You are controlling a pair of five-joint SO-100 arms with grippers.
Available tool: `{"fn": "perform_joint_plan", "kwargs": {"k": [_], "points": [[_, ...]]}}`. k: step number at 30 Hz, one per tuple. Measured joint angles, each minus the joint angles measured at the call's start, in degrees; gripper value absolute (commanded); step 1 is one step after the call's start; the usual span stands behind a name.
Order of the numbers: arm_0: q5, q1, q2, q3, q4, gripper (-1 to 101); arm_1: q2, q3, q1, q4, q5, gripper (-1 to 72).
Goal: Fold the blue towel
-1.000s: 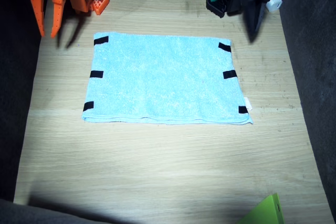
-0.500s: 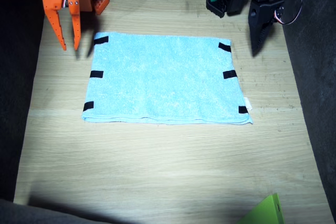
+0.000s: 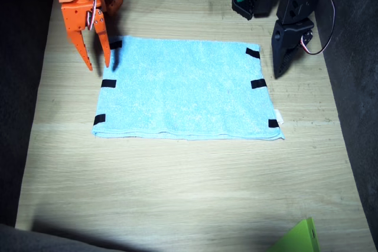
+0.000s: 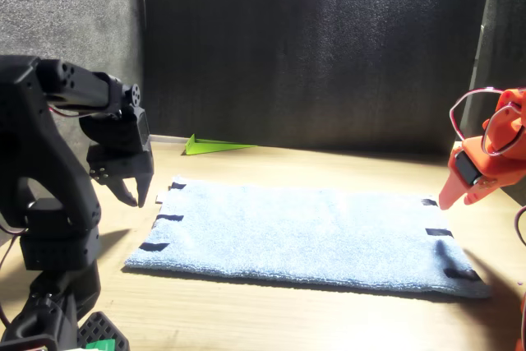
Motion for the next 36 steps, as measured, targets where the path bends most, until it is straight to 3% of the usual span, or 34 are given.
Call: {"fn": "perform_joint_plan", "kwargs": {"k": [4, 6, 9, 11, 13, 18, 20, 24, 25, 36], "points": [[-0.26, -0.97, 0.0, 0.0, -1.05, 2, 1.05, -1.76, 0.18, 2.37, 0.97, 13.0], [-0.26, -1.14, 0.09, 0.53, -2.81, 2, 0.0, -6.42, -0.62, 7.65, 3.78, 11.6], [-0.53, -0.79, 1.32, 2.2, -4.04, 2, -8.7, -16.88, -1.85, 18.81, 7.29, 4.0], [-0.7, -1.23, 1.93, 2.37, -5.19, 2, -15.56, -24.08, -2.64, 25.93, 7.56, 6.4], [-0.44, -2.2, 3.25, 3.52, -4.48, 2, -19.86, -27.51, -4.04, 28.48, 7.47, 9.4], [-0.79, -1.67, 5.63, 4.48, -5.01, 2, -15.56, -23.29, -2.55, 25.49, 7.12, 17.3], [-0.53, -1.93, 5.98, 5.19, -5.1, 2, -10.99, -18.72, -0.7, 19.95, 7.29, 20.5], [-0.79, -1.23, 6.86, 5.45, -5.01, 3, 1.05, -7.21, 5.19, 15.12, 9.05, 36.2], [-0.79, -1.23, 7.03, 5.45, -5.01, 3, 2.55, -5.89, 5.54, 14.94, 10.02, 37.4], [-0.18, -0.97, 7.73, 5.45, -5.01, 3, -13.18, -11.07, 1.93, 14.24, 16.0, 31.6]]}}
